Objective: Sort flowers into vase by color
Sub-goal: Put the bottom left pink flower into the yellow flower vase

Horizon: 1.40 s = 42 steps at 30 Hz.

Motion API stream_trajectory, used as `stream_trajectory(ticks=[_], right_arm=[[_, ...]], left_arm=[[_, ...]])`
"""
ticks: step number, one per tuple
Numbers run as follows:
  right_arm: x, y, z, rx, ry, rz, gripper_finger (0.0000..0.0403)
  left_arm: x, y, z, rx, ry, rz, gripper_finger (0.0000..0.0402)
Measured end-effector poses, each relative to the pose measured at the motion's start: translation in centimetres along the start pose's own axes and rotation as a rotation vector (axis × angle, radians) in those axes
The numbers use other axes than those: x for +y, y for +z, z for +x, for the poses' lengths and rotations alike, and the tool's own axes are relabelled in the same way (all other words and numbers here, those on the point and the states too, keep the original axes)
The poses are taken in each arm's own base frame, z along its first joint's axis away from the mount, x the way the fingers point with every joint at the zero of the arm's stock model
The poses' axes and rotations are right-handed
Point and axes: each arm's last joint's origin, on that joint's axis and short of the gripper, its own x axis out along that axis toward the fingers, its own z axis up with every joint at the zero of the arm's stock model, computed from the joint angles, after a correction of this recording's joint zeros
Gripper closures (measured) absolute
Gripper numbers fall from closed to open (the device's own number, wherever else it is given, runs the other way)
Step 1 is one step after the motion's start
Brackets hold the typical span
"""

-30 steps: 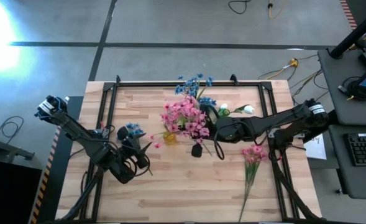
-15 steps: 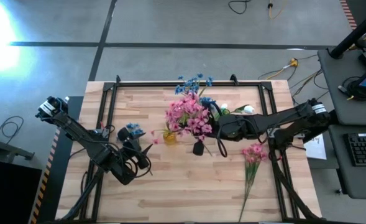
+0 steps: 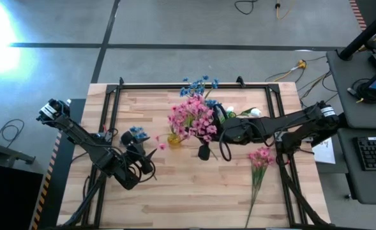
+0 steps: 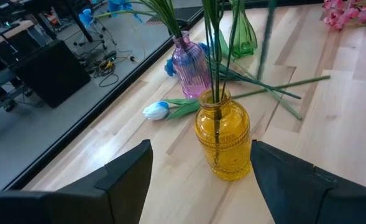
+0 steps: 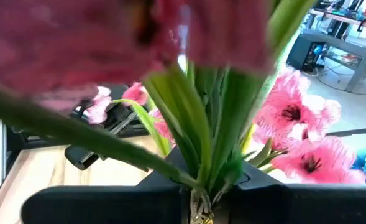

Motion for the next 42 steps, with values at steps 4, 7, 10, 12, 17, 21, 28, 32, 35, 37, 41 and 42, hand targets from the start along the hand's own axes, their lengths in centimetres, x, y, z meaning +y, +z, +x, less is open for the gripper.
stream_trajectory(ticks=[4, 7, 10, 12, 17, 21, 28, 32, 35, 37, 41, 42], right_arm=[[0.0, 0.0, 0.0, -0.001, 0.0, -0.018, 0.0385], [-0.1, 0.0, 0.0, -0.001, -0.018, -0.054, 0.0385], [-0.3, -0.1, 0.3, 0.005, -0.069, -0.085, 0.0385], [-0.4, -0.2, 0.5, 0.008, -0.082, -0.098, 0.0385], [-0.8, -0.3, 1.0, -0.004, -0.097, -0.097, 0.0385], [-0.7, -0.7, 1.5, 0.003, -0.09, -0.1, 0.0385], [-0.4, -0.4, 1.9, -0.049, -0.047, -0.072, 0.0385], [-0.2, -0.8, 2.3, -0.038, -0.047, -0.075, 0.0385], [-0.2, -0.9, 2.4, -0.03, -0.046, -0.078, 0.0385], [-0.1, -1.0, 2.6, -0.032, -0.047, -0.074, 0.0385], [0.0, -1.4, 2.9, -0.019, -0.049, -0.079, 0.0385], [-0.1, -1.4, 3.0, -0.017, -0.055, -0.079, 0.0385]], left_arm=[[0.0, 0.0, 0.0, 0.0, 0.0, -0.003, 0.0146], [0.0, 0.0, 0.0, 0.0, 0.0, -0.005, 0.0146], [0.0, 0.0, 0.0, 0.0, 0.0, -0.005, 0.0146], [0.0, 0.0, 0.0, 0.001, 0.0, -0.005, 0.0146], [0.0, 0.0, 0.0, 0.001, 0.0, -0.004, 0.0146], [0.0, 0.0, 0.0, 0.001, 0.002, -0.001, 0.0146], [0.0, 0.0, 0.0, 0.002, 0.002, -0.002, 0.0146], [0.0, -0.1, 0.1, 0.003, 0.004, -0.001, 0.0146], [-0.2, -0.2, 0.2, 0.006, 0.007, 0.009, 0.0146], [-0.3, -0.3, 0.3, 0.007, 0.01, 0.015, 0.0146], [-0.4, -0.4, 0.3, 0.011, 0.01, 0.019, 0.0146], [-0.4, -0.4, 0.3, 0.013, 0.008, 0.02, 0.0146]])
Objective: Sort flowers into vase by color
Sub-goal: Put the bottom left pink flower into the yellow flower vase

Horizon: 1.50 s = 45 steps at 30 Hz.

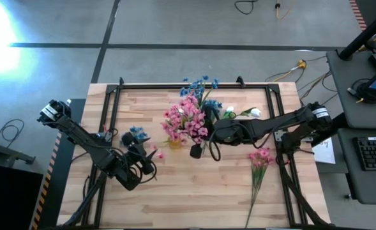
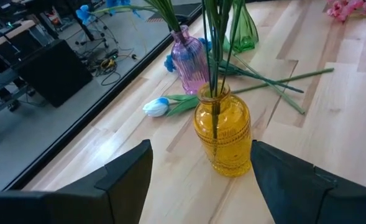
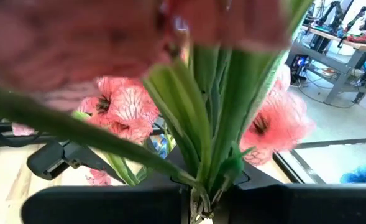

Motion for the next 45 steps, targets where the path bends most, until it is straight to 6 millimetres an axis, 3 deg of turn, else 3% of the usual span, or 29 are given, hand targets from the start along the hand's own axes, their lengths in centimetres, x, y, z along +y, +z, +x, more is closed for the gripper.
stream_trajectory(ticks=[29, 45], right_arm=[[-1.1, -0.5, 0.8, 0.016, -0.035, 0.036, 0.0385], [-0.6, -1.7, 2.2, 0.04, -0.038, 0.032, 0.0385]], left_arm=[[0.0, 0.0, 0.0, 0.003, -0.004, -0.006, 0.0146], [0.0, 0.0, 0.0, 0.011, -0.014, -0.017, 0.0146]])
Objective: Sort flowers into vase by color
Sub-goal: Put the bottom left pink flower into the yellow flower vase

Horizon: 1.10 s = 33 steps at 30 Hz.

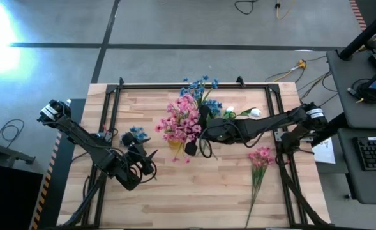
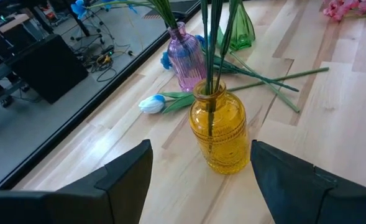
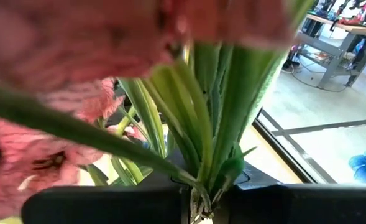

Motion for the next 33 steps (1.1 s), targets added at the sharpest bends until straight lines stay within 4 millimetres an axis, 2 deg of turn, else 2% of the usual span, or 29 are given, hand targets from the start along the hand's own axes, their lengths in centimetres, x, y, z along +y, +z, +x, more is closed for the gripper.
stream_trajectory(ticks=[33], right_arm=[[-0.28, -0.99, 0.3, 0.027, -0.009, 0.001, 0.0385]], left_arm=[[-0.03, 0.01, 0.0, -0.002, -0.001, -0.003, 0.0146]])
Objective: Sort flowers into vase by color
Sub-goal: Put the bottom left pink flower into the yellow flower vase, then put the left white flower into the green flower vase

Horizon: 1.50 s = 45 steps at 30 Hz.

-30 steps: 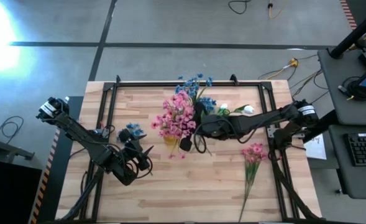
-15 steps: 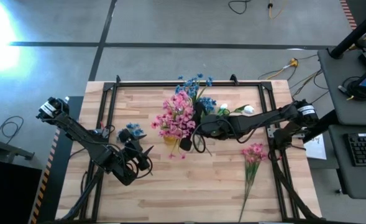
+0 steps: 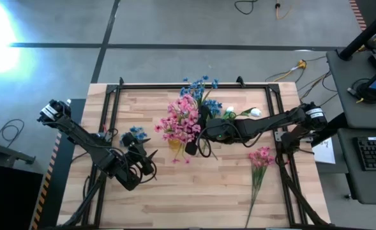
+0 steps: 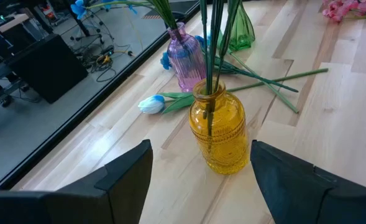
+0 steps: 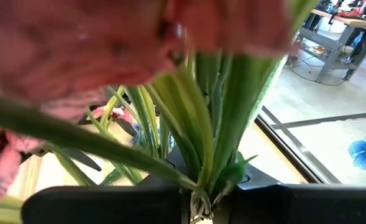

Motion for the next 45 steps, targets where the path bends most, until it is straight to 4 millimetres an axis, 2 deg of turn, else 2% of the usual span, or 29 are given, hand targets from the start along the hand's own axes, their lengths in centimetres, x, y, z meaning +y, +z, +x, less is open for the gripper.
stream_trajectory(ticks=[5, 16, 25, 34, 38, 45], right_arm=[[0.2, -0.6, 0.4, 0.017, 0.0, -0.011, 0.0364], [0.9, -2.2, 1.8, 0.059, 0.007, -0.049, 0.0238], [0.9, -2.4, 1.8, 0.075, 0.007, -0.056, 0.0157], [0.9, -3.4, 1.6, 0.172, -0.003, -0.069, 0.0073], [1.0, -3.4, 1.5, 0.178, 0.001, -0.073, 0.0052], [1.0, -3.3, 0.5, 0.224, 0.006, -0.069, 0.0049]], left_arm=[[0.0, 0.0, 0.0, 0.0, 0.0, -0.001, 0.0146], [0.0, 0.0, 0.0, -0.001, 0.0, 0.003, 0.0146], [0.0, 0.0, 0.0, 0.0, 0.0, 0.001, 0.0146], [0.0, -0.1, 0.0, 0.019, -0.01, 0.005, 0.0146], [0.0, -0.1, 0.0, 0.02, -0.008, -0.004, 0.0146], [0.0, -0.1, 0.0, 0.022, -0.007, -0.009, 0.0146]])
